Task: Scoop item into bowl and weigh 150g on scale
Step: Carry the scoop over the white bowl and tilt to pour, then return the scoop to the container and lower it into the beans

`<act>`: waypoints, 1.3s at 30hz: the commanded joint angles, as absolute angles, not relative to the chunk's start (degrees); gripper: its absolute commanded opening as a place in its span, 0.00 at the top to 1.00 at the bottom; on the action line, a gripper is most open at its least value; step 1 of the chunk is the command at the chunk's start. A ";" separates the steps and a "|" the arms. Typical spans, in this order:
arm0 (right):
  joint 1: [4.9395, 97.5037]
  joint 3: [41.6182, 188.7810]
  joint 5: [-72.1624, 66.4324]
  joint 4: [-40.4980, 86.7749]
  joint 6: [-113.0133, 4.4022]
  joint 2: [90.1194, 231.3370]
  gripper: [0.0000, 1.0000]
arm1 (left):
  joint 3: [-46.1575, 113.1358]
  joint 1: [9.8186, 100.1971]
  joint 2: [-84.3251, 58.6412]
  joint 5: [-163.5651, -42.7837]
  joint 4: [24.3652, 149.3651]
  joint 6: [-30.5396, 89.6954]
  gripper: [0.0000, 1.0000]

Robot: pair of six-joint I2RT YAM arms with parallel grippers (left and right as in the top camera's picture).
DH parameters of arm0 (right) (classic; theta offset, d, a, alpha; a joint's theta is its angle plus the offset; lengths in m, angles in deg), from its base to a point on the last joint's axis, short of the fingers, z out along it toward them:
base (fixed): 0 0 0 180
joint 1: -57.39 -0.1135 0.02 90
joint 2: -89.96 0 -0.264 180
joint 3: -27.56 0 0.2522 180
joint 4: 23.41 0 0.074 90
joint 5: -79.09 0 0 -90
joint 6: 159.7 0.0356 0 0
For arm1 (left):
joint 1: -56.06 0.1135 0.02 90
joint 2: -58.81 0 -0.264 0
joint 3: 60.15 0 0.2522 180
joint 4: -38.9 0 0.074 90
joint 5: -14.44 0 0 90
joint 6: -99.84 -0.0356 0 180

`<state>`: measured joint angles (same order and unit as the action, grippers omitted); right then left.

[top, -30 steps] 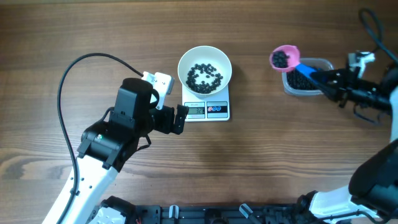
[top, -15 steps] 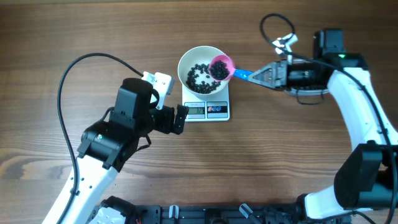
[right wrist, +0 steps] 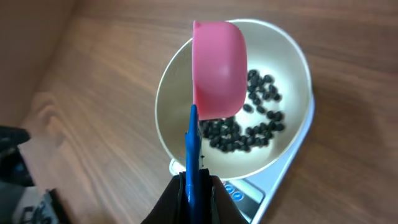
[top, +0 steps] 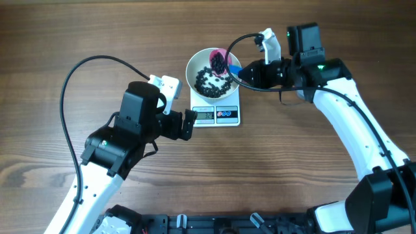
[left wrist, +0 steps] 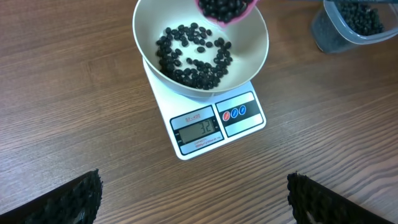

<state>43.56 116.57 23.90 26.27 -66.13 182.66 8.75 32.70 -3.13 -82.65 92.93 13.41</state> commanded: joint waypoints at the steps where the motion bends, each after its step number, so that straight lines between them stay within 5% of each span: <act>1: 41.81 117.51 16.18 25.51 -73.06 181.26 0.96 | 9.03 32.53 -3.26 -82.08 92.95 13.74 0.00; 16: 29.11 117.51 -13.63 22.73 -77.26 179.71 0.96 | 9.03 32.53 -3.26 -82.08 92.95 13.74 0.00; 26: 28.41 117.51 -13.63 22.54 -73.47 179.30 0.96 | 9.03 32.53 -3.26 -82.08 92.95 13.74 0.00; 33: 31.50 117.51 -3.36 21.82 -55.29 179.03 0.96 | 9.03 32.53 -3.26 -82.08 92.95 13.74 0.00; 39: 45.97 117.51 25.14 20.66 -51.14 178.79 0.96 | 9.03 32.53 -3.26 -82.08 92.95 13.74 0.00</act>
<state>40.96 116.57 10.54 20.66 -55.60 180.59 8.75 32.70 -3.13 -82.65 92.97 13.41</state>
